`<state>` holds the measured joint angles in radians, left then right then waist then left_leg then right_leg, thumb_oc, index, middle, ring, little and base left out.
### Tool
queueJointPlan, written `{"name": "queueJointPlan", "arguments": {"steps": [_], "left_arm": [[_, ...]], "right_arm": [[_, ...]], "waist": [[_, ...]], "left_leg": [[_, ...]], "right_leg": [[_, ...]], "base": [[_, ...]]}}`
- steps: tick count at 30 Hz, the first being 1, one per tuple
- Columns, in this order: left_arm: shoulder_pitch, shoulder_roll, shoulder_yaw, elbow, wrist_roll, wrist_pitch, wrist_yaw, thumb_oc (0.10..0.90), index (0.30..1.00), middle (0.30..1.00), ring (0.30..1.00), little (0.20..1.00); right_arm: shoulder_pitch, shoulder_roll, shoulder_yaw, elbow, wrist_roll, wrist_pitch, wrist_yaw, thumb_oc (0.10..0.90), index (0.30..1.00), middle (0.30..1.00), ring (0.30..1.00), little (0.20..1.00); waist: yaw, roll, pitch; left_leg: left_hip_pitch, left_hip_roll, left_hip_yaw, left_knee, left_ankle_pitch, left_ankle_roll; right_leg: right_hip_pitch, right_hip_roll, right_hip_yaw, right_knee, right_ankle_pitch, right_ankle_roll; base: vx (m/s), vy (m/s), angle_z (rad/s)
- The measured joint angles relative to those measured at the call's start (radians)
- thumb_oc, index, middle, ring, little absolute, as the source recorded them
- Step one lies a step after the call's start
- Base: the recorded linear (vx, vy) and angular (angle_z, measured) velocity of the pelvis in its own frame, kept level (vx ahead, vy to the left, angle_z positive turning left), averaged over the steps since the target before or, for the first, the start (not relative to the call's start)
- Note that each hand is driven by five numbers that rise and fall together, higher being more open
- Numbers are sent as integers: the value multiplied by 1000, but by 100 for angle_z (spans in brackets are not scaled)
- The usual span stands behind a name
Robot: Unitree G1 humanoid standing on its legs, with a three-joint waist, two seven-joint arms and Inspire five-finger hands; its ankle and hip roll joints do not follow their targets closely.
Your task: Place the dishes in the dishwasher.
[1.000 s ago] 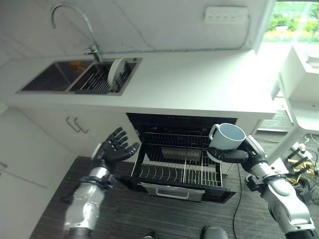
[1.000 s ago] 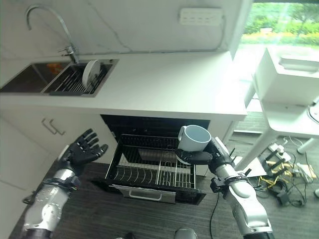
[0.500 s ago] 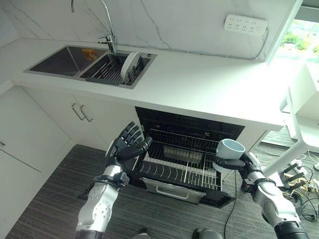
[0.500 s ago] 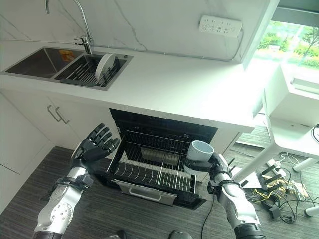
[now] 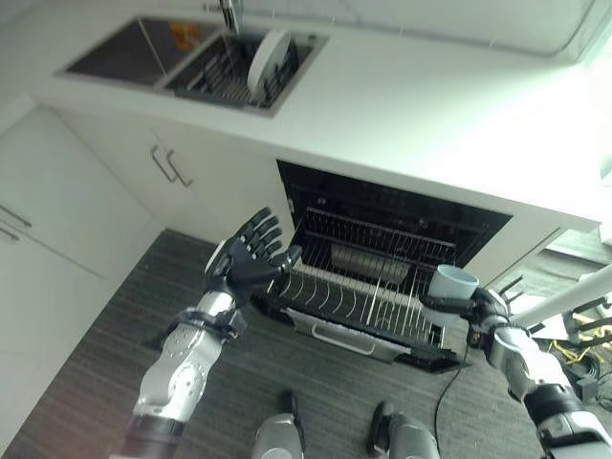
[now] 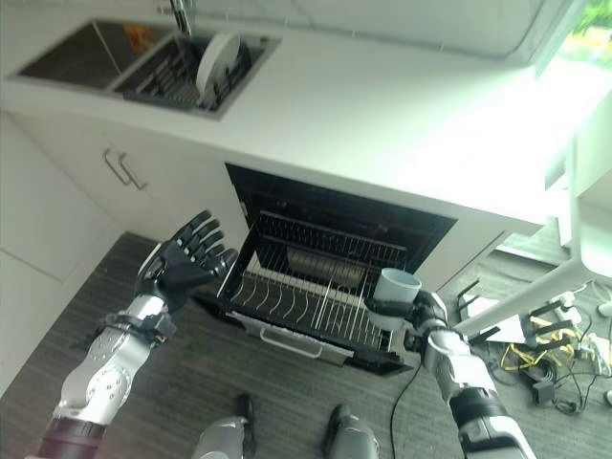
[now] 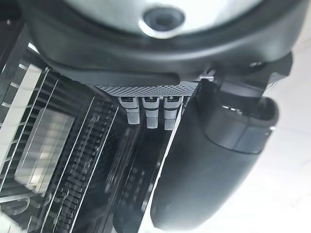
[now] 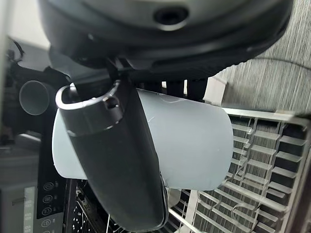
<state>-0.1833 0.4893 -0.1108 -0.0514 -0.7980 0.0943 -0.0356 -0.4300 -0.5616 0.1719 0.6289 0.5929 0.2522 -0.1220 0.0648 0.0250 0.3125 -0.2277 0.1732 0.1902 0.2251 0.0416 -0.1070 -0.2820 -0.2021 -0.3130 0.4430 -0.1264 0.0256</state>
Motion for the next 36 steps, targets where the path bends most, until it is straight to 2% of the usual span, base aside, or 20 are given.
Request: {"name": "queueJointPlan", "arguments": {"steps": [3, 5, 6, 17, 18, 22, 36], "left_arm": [[-133, 45, -14, 3, -24, -31, -3, 800, 900, 900, 900, 900], [-207, 63, -14, 4, -33, -50, -3, 800, 900, 900, 900, 900], [-216, 77, -13, 4, -60, -62, -2, 800, 900, 900, 900, 900], [-222, 96, -13, 2, -63, -98, -2, 800, 900, 900, 900, 900], [-223, 96, -13, 2, -63, -98, -2, 800, 900, 900, 900, 900], [-223, 98, -13, 2, -63, -99, -3, 800, 900, 900, 900, 900], [-223, 100, -13, 0, -62, -102, 2, 800, 900, 900, 900, 900]], "right_arm": [[-195, -56, 14, 113, 14, -5, 14, 400, 300, 300, 300, 300], [-279, -110, 27, 170, 31, -6, 27, 400, 300, 300, 300, 300], [-289, -119, 33, 172, 40, -6, 27, 400, 300, 300, 300, 300], [-331, -154, 50, 244, 80, 14, 95, 400, 300, 300, 300, 300], [-332, -154, 51, 248, 80, 19, 98, 800, 900, 900, 900, 900], [-335, -154, 55, 251, 79, 41, 104, 800, 900, 900, 900, 900], [-338, -162, 55, 247, 60, 42, 70, 800, 900, 900, 900, 900]], "waist": [[9, 20, 96], [23, 34, 141], [29, 32, 156], [39, 30, 156], [42, 30, 156], [46, 29, 156], [44, 28, 155]], "left_leg": [[-61, -3, -2, 4, 27, 11], [-89, -5, -3, 2, 40, 15], [-86, -6, -4, -1, 41, 15], [-65, -23, -12, -12, 40, 26], [-67, -23, -12, -12, 39, 29], [-81, -25, -13, -12, 40, 29], [-83, -36, -9, -8, 39, 32]], "right_leg": [[-59, -3, 0, 3, 30, -7], [-86, -5, 0, 6, 43, -11], [-83, -7, -1, 7, 43, -11], [-50, -29, -11, -10, 47, -2], [-52, -30, -11, -11, 47, 0], [-66, -32, -11, -10, 48, 1], [-66, -35, -9, -12, 51, 6]], "base": [[-228, -10, 1], [-92, -20, 3], [-70, -17, 4], [-29, 13, 5], [-40, 21, 2], [-9, 6, 0], [0, 0, 0]]}}
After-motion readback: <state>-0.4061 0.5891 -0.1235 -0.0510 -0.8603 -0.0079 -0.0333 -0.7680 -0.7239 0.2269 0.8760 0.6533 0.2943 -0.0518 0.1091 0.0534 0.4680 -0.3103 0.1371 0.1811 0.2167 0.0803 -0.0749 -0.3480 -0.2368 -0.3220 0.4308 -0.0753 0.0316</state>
